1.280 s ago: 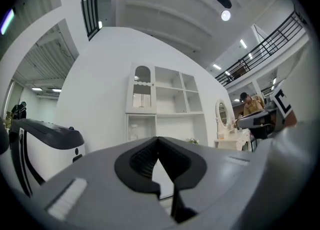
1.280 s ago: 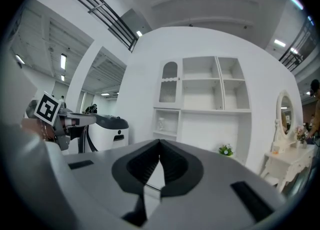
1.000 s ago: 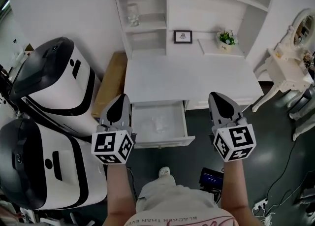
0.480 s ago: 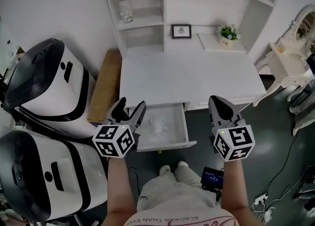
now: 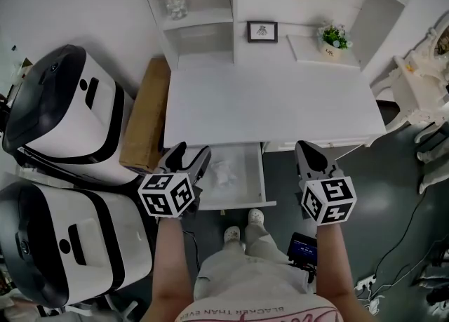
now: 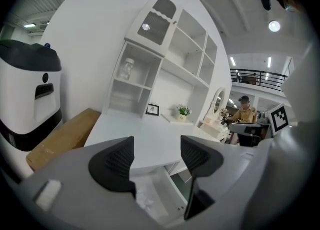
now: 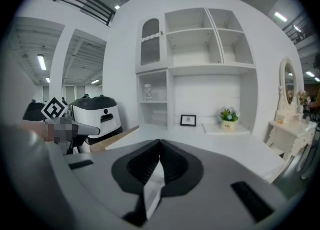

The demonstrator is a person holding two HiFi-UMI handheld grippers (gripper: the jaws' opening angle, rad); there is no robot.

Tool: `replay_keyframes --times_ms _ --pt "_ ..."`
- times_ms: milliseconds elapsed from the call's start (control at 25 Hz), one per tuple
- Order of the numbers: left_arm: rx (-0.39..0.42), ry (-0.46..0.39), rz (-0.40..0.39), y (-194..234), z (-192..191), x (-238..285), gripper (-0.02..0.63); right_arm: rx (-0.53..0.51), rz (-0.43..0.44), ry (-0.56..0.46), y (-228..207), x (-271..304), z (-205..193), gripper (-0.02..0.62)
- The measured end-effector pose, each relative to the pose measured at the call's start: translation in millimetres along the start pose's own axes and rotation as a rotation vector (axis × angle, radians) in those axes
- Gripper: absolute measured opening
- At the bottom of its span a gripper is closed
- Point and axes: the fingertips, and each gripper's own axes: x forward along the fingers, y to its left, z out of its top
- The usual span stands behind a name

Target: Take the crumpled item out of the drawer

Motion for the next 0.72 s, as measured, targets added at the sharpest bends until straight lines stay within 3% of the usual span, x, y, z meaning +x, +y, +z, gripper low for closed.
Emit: replay_keyframes --times_ms 360,720 --pt "-0.077 0.309 -0.021 18 -95 52 0.291 0.063 0.021 0.142 -12 36 -67 0.006" --pt "-0.174 0.523 0.004 40 -176 97 0.265 0.120 0.035 0.293 -18 65 -134 0.006"
